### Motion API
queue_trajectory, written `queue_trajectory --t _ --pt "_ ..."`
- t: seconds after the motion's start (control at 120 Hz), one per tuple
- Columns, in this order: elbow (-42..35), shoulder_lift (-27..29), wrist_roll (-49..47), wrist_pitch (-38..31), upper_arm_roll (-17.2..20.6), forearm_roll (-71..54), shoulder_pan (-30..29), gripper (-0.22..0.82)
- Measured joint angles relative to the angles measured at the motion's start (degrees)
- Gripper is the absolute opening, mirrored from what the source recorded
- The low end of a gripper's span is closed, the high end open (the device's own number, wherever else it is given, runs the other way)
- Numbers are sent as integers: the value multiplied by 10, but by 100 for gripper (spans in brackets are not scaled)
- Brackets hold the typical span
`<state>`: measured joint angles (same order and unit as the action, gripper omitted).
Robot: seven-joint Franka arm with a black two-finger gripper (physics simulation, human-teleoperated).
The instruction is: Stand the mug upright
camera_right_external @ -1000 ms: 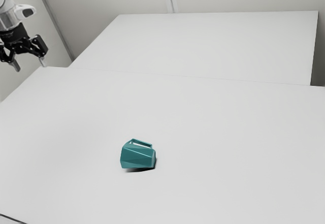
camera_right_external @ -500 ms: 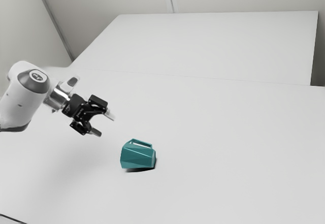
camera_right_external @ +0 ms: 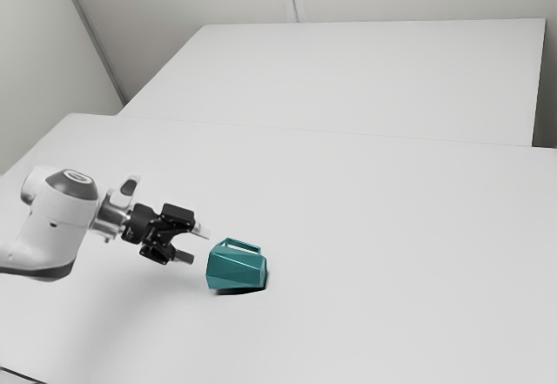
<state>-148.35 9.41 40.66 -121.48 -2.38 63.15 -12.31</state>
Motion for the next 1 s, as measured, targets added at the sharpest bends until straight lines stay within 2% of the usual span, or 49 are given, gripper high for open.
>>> queue_trajectory --t 0.342,0.858,0.917,1.0 --pt "-14 -26 106 -4 0 94 -4 60" --pt "-25 -30 192 -12 8 146 41 60" --pt "-25 -31 197 -15 11 150 43 55" --pt "-24 -31 203 -18 13 155 44 40"
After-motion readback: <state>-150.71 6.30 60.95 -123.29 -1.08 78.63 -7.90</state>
